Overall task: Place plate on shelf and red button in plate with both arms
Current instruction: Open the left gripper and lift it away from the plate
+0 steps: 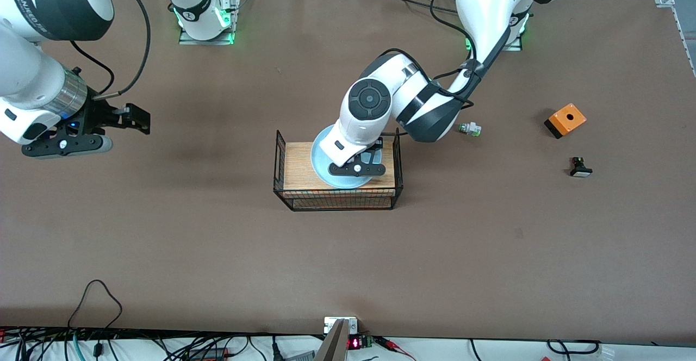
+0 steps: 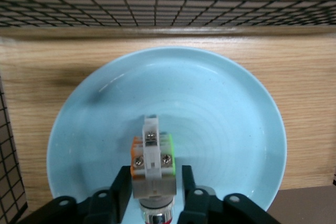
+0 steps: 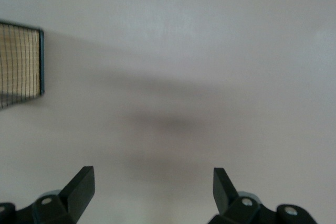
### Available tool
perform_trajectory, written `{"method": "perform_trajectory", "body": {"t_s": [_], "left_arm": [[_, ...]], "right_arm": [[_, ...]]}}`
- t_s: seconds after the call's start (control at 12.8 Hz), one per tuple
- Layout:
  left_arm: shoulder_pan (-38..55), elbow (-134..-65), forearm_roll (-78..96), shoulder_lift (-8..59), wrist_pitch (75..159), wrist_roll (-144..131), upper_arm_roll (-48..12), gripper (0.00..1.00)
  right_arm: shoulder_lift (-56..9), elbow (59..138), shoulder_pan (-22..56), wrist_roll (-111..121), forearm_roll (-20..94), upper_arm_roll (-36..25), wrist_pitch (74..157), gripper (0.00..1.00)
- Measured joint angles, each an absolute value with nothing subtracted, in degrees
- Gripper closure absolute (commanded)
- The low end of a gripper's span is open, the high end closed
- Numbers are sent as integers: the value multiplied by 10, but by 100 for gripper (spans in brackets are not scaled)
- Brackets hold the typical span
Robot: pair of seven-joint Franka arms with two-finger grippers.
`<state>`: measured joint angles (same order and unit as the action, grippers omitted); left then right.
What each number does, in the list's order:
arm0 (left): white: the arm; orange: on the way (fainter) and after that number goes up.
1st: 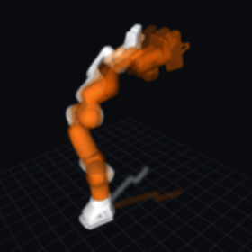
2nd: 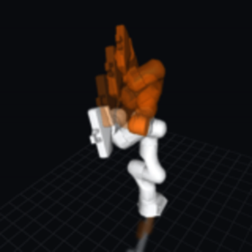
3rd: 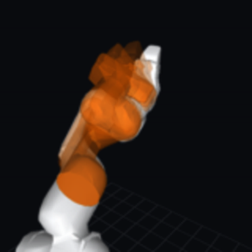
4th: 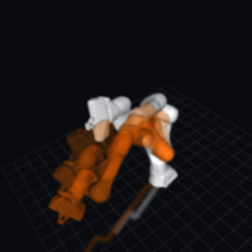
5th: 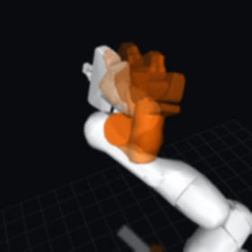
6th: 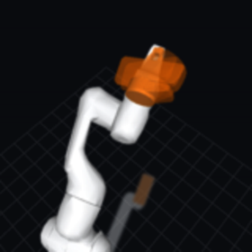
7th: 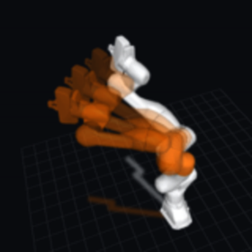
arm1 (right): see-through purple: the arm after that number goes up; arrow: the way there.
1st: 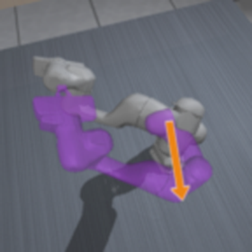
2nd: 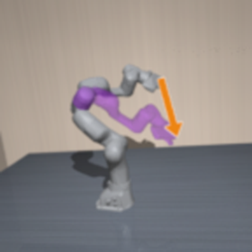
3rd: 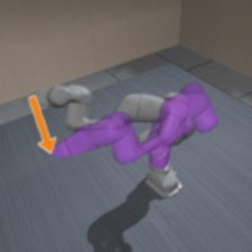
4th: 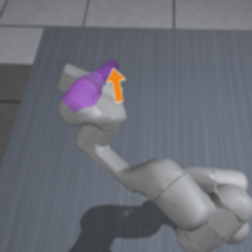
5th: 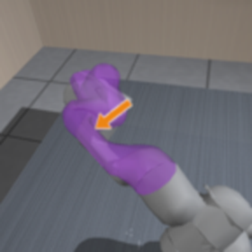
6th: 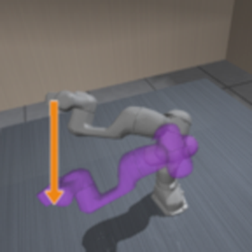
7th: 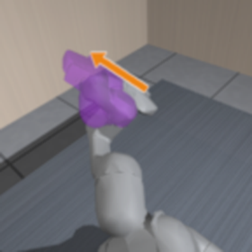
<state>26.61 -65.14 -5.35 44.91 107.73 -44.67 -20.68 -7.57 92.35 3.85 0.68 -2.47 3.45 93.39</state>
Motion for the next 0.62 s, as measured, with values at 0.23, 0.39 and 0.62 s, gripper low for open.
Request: {"method": "perform_trajectory", "body": {"t_s": [0.23, 0.39, 0.62], "left_arm": [[266, -637, -56, 435, 1068, -447, -207, 0], [265, -631, -58, 405, 1049, -447, -207, 0], [244, -626, -60, 336, 988, -428, -206, 0]], "right_arm": [[-71, 922, 39, 7, -25, 34, 899, 0], [-70, 922, 39, 7, -25, 34, 894, 0], [-70, 918, 39, 9, -25, 34, 893, 0]]}}
